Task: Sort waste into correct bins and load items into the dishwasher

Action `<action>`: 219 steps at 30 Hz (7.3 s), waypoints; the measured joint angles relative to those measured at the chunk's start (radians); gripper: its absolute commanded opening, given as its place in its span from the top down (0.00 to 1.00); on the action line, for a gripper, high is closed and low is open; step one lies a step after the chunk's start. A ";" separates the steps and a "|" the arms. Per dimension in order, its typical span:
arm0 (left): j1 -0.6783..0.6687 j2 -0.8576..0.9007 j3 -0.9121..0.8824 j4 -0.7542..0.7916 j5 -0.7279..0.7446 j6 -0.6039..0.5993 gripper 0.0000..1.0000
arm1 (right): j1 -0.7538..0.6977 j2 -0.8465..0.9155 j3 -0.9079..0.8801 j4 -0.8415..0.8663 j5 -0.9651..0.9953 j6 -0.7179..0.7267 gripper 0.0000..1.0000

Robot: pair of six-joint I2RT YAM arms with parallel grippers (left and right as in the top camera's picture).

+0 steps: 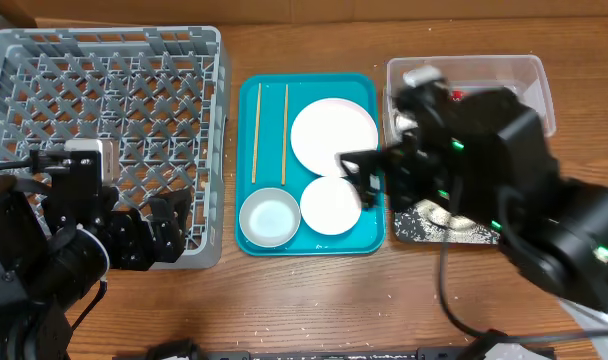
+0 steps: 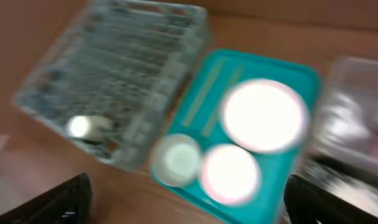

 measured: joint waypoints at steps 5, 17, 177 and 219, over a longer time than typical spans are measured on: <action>0.000 0.000 0.000 0.000 0.000 0.000 0.00 | -0.082 -0.130 -0.008 -0.117 0.174 -0.042 0.00; 0.000 0.000 0.000 -0.001 0.000 0.001 0.00 | -0.455 -0.708 -0.896 0.678 0.227 -0.139 0.00; -0.470 0.951 -0.429 0.935 -0.447 -0.261 0.66 | -0.583 -1.247 -1.756 1.179 0.222 -0.141 0.00; -0.294 0.997 -0.035 0.216 -0.545 -0.150 0.26 | -0.583 -1.247 -1.756 1.179 0.222 -0.141 0.00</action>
